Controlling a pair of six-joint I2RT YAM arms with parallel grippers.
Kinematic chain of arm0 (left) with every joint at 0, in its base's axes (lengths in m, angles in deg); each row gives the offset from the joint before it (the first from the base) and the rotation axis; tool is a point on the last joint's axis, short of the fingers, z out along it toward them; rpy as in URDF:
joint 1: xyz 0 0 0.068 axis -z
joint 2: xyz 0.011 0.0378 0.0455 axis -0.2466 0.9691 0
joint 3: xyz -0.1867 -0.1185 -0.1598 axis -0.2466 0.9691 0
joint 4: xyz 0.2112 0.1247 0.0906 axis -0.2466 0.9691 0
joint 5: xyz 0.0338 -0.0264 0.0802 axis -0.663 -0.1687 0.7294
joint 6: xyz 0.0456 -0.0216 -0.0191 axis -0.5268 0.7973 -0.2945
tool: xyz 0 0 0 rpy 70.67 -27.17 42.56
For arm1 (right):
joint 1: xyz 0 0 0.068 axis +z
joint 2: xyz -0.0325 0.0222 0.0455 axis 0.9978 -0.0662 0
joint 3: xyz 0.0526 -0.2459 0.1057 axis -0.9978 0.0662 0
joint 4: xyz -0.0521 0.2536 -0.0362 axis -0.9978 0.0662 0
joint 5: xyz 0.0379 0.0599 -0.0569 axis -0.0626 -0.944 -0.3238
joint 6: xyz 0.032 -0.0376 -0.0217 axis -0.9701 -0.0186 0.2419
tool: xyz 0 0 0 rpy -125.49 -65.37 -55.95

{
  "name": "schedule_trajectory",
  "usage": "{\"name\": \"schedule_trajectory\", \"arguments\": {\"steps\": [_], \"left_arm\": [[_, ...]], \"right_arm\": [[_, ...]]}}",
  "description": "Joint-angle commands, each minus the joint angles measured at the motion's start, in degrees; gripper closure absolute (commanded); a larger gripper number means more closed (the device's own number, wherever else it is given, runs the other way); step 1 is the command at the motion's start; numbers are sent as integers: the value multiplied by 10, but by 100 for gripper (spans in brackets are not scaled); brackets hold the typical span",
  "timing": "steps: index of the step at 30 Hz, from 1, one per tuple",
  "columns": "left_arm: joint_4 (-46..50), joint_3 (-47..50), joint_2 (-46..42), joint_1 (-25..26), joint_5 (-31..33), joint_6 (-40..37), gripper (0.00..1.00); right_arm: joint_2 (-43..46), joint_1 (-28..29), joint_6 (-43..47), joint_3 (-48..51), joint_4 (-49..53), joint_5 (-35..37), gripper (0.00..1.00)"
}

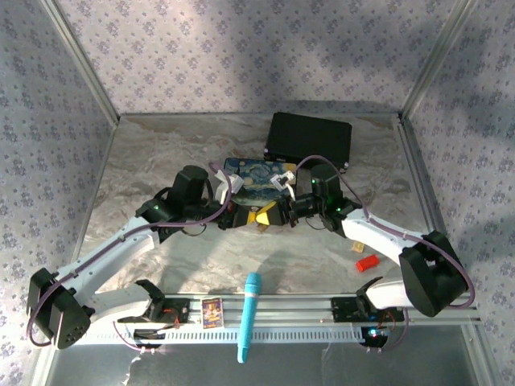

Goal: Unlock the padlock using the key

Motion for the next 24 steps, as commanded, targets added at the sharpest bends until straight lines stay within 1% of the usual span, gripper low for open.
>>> {"name": "schedule_trajectory", "arguments": {"steps": [1, 6, 8, 10, 11, 12, 14, 16, 17, 21, 24], "left_arm": [[-13, -3, 3, -4, -13, 0, 100], [-3, -5, 9, -5, -12, -2, 100], [7, -8, 7, -5, 12, -4, 99], [0, -3, -5, -6, 44, 2, 81], [-23, 6, -14, -6, 56, 16, 68], [-57, 19, -21, -6, 63, 33, 63], [-147, 55, -33, -5, 66, 85, 63], [-213, 82, -31, 2, 73, 124, 65], [-232, 89, -27, 7, 75, 133, 66], [-263, 98, -26, 44, 100, 138, 70], [-261, 98, -42, 64, 135, 135, 80]], "right_arm": [[0, -3, 8, -15, 10, -18, 95], [2, -9, 7, -12, 11, -12, 99], [2, -10, 12, -13, 23, -4, 99], [2, -9, 19, -13, 35, 7, 99], [3, -9, 20, -9, 35, 15, 100], [3, -9, 16, -7, 28, 21, 100], [2, -7, -8, 3, -8, 31, 100], [2, -5, -31, 8, -39, 39, 100], [3, -4, -35, 8, -44, 44, 100], [0, 2, -35, 4, -40, 56, 100], [-5, 1, -38, 5, -41, 62, 100]]}}
